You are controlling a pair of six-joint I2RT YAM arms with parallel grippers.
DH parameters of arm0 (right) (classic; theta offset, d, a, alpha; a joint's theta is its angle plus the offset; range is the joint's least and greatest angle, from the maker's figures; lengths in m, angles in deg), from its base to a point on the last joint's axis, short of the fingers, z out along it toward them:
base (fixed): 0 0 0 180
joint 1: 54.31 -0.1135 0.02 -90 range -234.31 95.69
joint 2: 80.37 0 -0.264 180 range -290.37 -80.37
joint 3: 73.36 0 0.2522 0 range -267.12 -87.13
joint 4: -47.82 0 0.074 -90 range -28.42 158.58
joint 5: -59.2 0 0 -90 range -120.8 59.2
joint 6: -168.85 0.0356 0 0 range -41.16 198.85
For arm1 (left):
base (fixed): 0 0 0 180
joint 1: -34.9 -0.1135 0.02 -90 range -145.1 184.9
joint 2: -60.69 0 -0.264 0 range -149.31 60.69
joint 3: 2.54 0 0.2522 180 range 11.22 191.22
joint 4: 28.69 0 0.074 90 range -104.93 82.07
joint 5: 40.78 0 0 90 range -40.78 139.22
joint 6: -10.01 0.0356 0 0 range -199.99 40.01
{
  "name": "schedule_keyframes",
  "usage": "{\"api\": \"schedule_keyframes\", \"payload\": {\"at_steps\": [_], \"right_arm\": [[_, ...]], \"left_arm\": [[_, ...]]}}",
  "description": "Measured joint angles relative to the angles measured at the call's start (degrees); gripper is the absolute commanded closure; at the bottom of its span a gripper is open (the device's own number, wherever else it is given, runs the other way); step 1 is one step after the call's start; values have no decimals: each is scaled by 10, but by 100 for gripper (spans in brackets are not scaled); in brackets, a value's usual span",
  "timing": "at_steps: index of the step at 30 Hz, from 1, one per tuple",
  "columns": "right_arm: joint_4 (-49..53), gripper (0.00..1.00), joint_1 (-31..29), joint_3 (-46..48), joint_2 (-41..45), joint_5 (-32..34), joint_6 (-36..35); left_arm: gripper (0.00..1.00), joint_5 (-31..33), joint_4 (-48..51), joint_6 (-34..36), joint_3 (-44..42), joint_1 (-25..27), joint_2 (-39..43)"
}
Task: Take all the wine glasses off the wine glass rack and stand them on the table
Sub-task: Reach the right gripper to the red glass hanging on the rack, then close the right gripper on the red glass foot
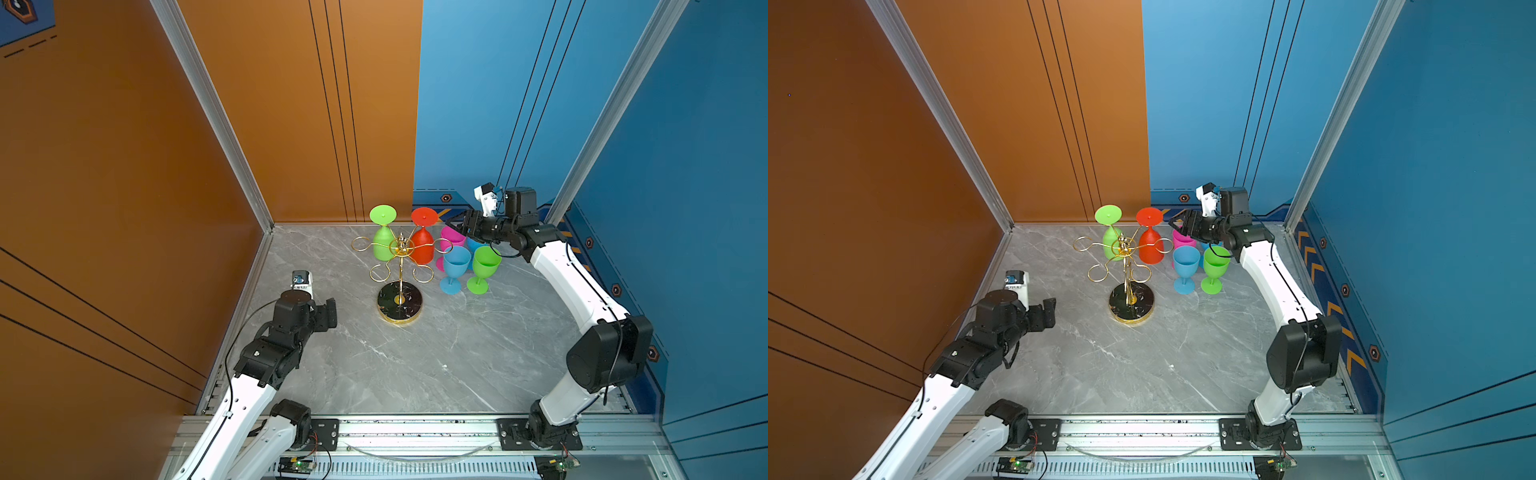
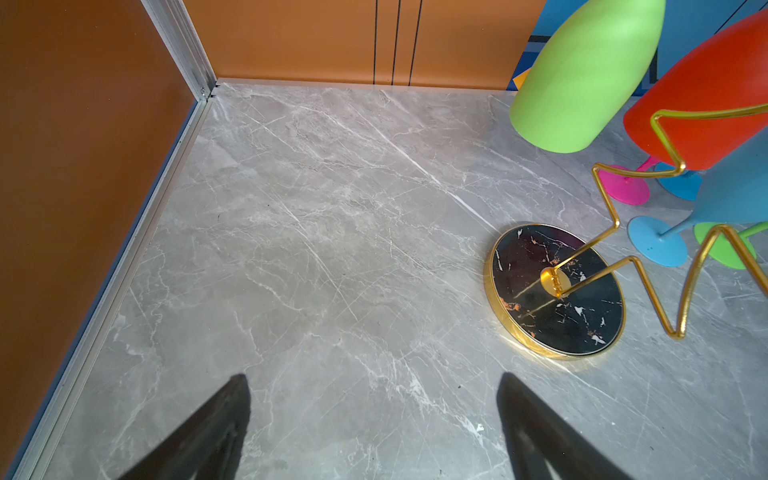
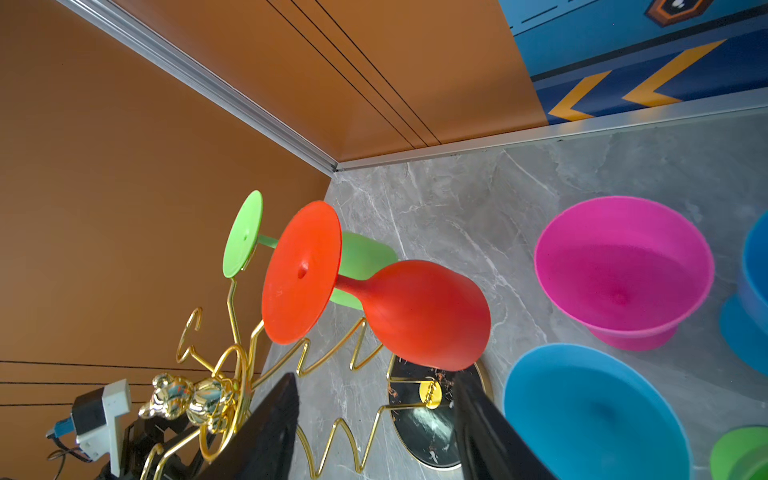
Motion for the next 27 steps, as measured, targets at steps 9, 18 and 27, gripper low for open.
{"api": "schedule_keyframes", "payload": {"at_steps": [9, 18, 27], "right_arm": [[-61, 47, -15, -19, -40, -21, 61], [-100, 55, -27, -35, -75, -41, 103], [-104, 68, -30, -36, -78, -45, 115]], "left_arm": [[7, -9, 0, 0, 0, -2, 9], [7, -15, 0, -4, 0, -3, 12], [7, -16, 0, -5, 0, -3, 13]]}}
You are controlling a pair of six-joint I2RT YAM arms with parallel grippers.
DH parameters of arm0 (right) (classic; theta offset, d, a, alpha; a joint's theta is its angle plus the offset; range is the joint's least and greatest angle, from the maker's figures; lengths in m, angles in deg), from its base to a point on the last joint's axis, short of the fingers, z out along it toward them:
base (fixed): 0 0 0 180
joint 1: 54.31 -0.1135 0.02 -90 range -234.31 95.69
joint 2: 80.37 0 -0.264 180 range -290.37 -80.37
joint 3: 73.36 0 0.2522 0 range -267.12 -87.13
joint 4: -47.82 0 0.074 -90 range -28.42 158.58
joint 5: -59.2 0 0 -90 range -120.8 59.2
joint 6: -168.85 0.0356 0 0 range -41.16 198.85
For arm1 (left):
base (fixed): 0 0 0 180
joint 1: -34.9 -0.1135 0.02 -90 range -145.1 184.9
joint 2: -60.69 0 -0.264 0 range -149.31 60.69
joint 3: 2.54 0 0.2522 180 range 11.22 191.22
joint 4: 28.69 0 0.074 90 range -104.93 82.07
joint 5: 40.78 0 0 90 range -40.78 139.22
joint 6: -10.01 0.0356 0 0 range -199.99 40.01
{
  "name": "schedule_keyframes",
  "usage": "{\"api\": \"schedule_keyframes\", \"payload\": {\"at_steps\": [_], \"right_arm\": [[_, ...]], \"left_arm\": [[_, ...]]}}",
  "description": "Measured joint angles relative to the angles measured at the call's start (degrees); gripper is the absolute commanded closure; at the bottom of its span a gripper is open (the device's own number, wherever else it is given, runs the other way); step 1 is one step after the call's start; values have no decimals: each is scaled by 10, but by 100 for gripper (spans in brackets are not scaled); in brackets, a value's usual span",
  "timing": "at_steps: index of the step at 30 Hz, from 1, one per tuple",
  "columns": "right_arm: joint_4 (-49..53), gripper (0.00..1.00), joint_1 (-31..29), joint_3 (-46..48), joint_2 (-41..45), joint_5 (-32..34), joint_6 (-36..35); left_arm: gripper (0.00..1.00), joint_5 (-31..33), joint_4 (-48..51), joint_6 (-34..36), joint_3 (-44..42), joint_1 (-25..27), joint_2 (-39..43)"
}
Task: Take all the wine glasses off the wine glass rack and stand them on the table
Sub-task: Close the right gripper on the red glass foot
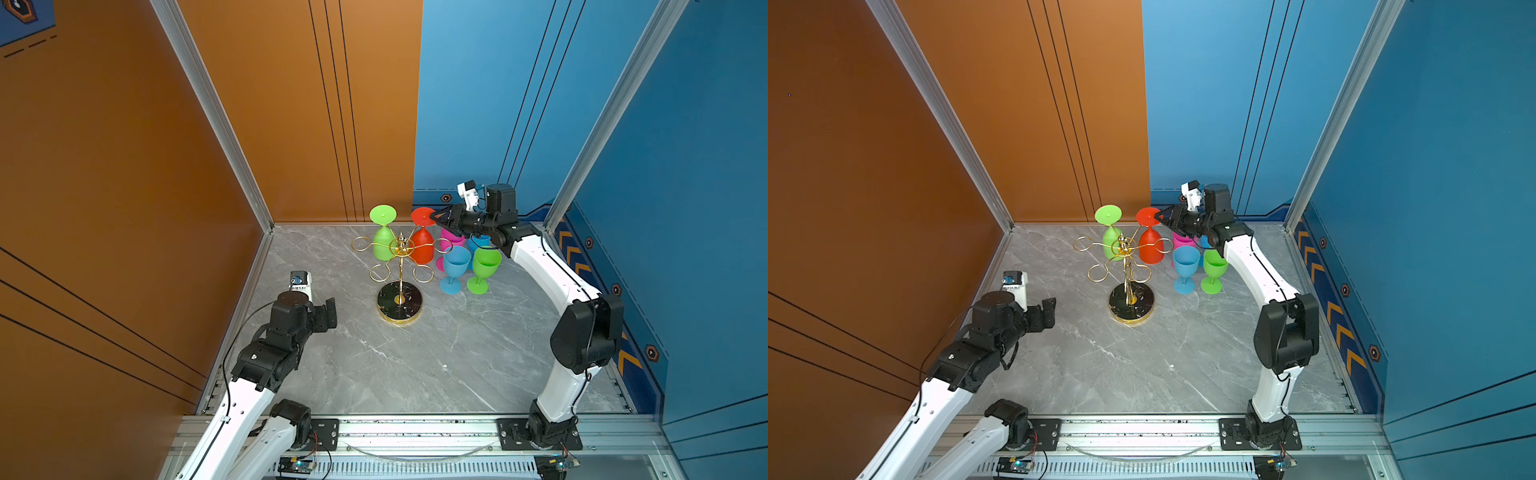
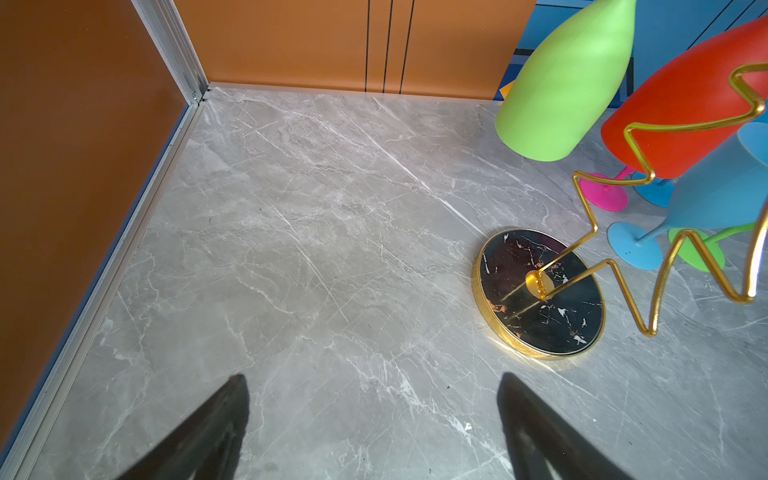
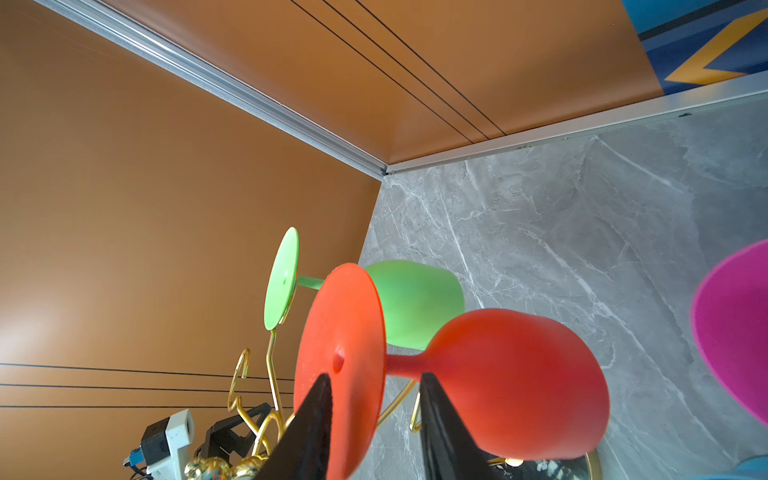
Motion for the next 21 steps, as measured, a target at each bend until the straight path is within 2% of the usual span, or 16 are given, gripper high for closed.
{"api": "schedule_keyframes", "payload": {"at_steps": [10, 21], "right_arm": [[-6, 84, 0, 0, 0, 0, 9], [-35, 94, 0, -2, 0, -6, 31]], "left_arm": [[7, 0, 0, 0, 0, 0, 2], [7, 0, 0, 0, 0, 0, 4]]}}
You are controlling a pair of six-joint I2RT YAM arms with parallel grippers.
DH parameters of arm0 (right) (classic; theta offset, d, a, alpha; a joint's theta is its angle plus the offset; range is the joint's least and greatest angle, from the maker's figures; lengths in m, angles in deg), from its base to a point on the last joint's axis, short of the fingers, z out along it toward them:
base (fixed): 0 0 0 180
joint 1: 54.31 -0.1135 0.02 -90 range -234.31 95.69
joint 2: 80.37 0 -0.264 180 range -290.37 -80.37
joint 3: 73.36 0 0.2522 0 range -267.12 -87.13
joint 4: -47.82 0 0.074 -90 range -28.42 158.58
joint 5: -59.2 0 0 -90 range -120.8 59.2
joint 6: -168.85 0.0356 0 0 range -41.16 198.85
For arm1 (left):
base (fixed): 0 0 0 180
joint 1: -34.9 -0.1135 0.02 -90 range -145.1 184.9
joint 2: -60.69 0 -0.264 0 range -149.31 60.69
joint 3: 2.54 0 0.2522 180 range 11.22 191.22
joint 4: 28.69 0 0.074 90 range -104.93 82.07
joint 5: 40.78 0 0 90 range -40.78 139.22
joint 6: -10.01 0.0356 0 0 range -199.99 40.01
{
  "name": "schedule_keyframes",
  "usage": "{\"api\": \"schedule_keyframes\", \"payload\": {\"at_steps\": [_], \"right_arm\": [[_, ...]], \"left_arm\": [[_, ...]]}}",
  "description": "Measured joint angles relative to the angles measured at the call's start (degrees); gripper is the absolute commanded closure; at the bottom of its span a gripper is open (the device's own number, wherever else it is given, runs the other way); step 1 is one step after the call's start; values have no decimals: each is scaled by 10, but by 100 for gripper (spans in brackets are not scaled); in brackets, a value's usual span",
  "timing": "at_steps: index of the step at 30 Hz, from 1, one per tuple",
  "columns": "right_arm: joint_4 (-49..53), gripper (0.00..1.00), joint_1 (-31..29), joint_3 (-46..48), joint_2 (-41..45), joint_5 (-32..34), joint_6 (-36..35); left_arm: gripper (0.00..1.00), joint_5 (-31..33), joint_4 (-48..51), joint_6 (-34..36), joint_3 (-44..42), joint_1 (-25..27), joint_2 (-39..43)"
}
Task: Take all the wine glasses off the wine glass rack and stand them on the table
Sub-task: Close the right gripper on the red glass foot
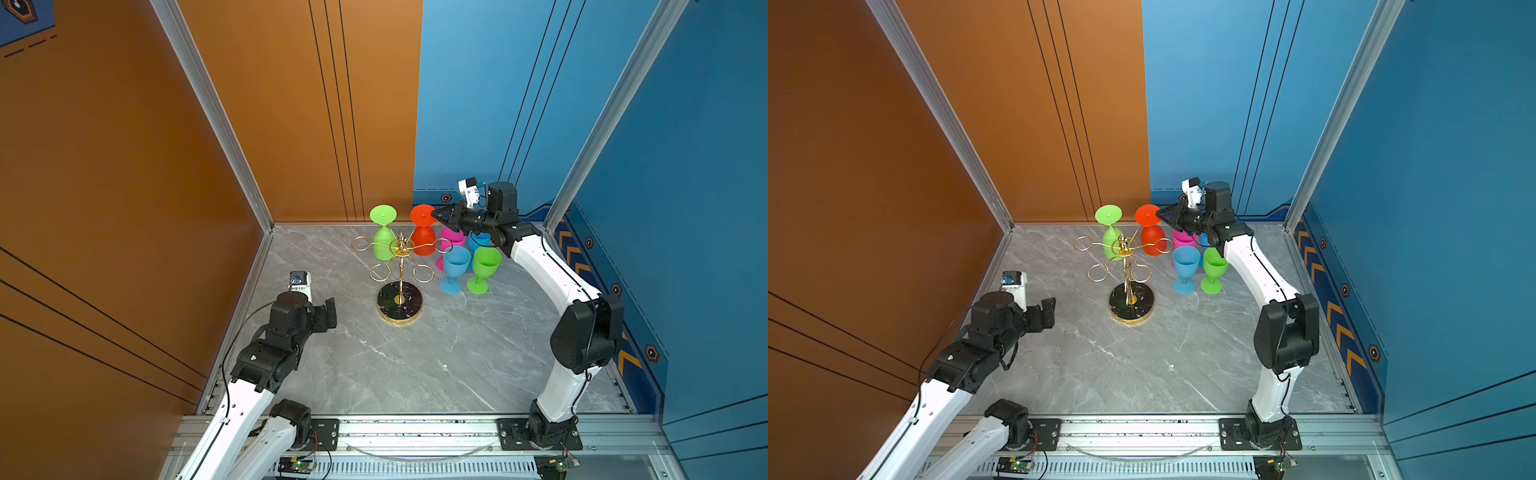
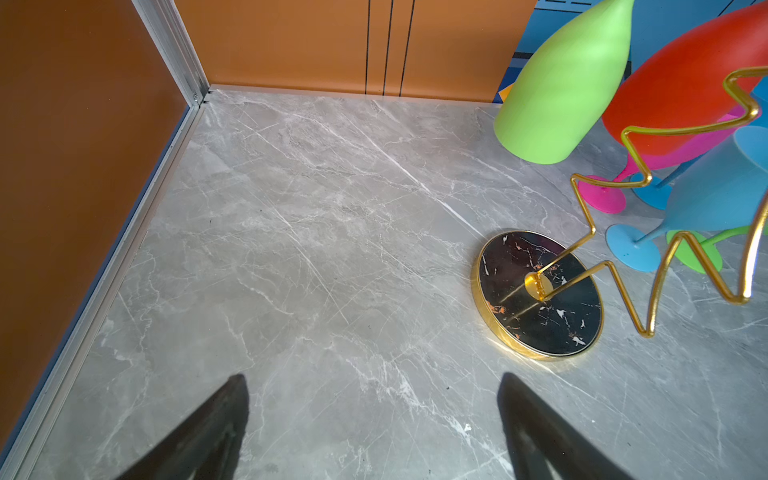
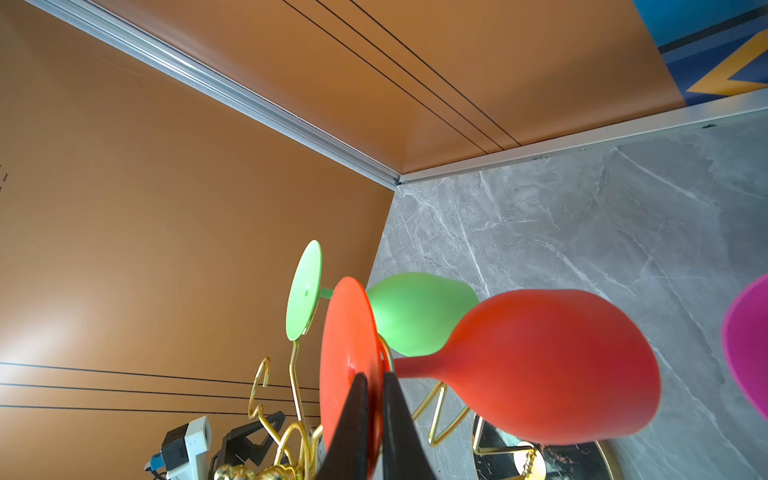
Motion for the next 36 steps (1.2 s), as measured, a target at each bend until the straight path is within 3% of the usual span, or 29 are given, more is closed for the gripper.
{"api": "schedule_keyframes", "payload": {"at_steps": [10, 36], "right_arm": [[-26, 100, -2, -4, 0, -13, 24], [-35, 100, -16, 9, 18, -28, 35]], "left_arm": [[6, 0, 0, 0, 0, 0, 5], [6, -15, 0, -4, 0, -11, 6]]}}
